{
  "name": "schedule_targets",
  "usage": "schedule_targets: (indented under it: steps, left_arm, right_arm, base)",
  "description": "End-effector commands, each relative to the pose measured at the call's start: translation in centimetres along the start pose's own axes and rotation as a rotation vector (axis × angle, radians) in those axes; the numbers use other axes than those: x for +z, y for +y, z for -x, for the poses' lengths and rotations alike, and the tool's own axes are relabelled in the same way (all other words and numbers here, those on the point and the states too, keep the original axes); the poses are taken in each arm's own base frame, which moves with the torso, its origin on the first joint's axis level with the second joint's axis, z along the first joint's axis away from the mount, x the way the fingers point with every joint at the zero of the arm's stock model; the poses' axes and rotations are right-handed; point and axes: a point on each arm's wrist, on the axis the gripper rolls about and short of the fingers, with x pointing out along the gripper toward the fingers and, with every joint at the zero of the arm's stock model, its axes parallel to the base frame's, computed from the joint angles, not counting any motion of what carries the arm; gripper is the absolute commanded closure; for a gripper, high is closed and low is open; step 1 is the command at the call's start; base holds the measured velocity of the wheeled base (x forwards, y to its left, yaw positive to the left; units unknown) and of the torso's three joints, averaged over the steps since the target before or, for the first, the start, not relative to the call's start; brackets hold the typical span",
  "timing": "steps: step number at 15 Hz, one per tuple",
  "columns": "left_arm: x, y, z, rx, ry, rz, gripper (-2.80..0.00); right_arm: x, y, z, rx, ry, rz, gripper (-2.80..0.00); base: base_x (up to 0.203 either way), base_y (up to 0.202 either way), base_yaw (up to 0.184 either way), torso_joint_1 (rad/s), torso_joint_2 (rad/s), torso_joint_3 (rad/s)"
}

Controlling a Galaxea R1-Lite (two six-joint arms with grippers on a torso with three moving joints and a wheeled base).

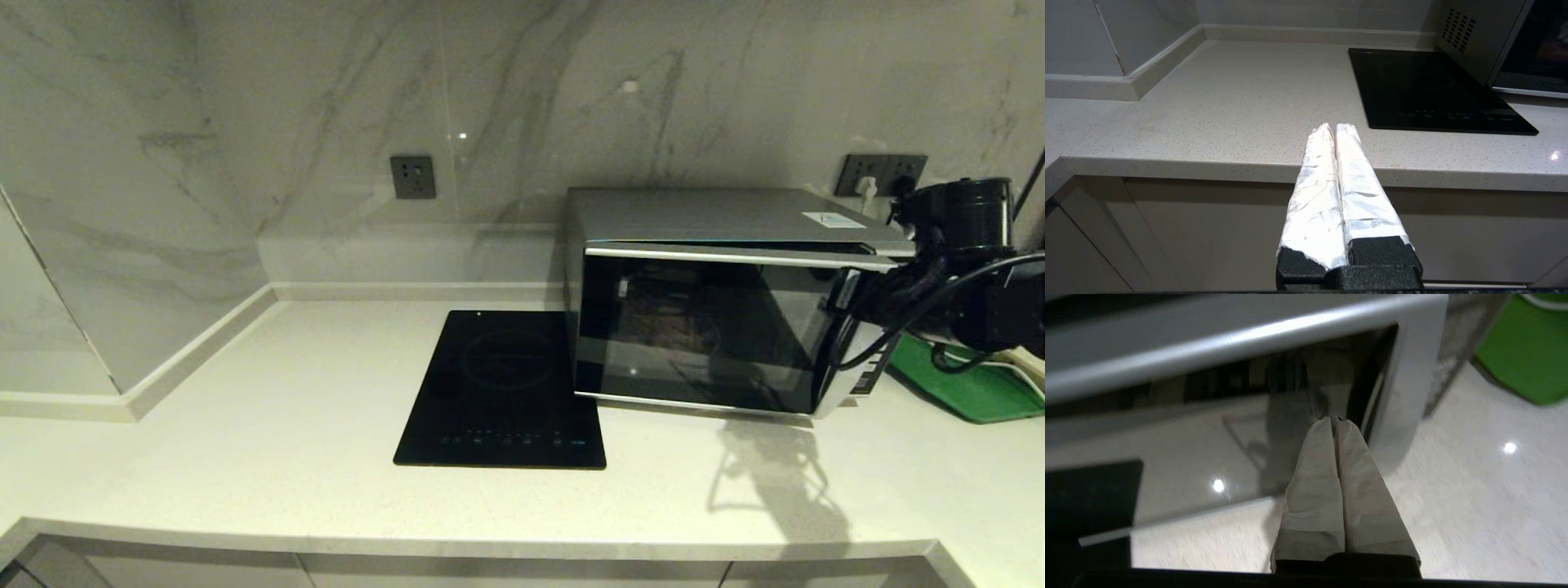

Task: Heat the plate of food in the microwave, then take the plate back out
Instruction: Close the microwave oven

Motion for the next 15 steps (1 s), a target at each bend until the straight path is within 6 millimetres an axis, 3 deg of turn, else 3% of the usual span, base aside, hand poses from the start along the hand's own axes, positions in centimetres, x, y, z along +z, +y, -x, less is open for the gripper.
schedule_targets:
  steps: [1,9,15]
  left_arm:
    - [0.0,0.0,0.0,0.001,-0.002,0.0,0.0]
    - [0.0,0.0,0.0,0.001,-0.002,0.0,0.0]
    - [0.0,0.0,0.0,0.001,0.0,0.0,0.0]
  right_arm:
    - [-0.3,0.7,-2.0,0.009,-0.038,-0.011,0.0]
    - [-1.0,1.7,-5.1,0.023,-0.103,-0.036,0.0]
    - [-0.1,1.6,-4.2,0.031,-0.127,-0.04,0.0]
  base:
    - [0.0,0.0,0.0,0.0,0.0,0.0]
    - [0.0,0.0,0.0,0.0,0.0,0.0]
    - [0.0,0.0,0.0,0.0,0.0,0.0]
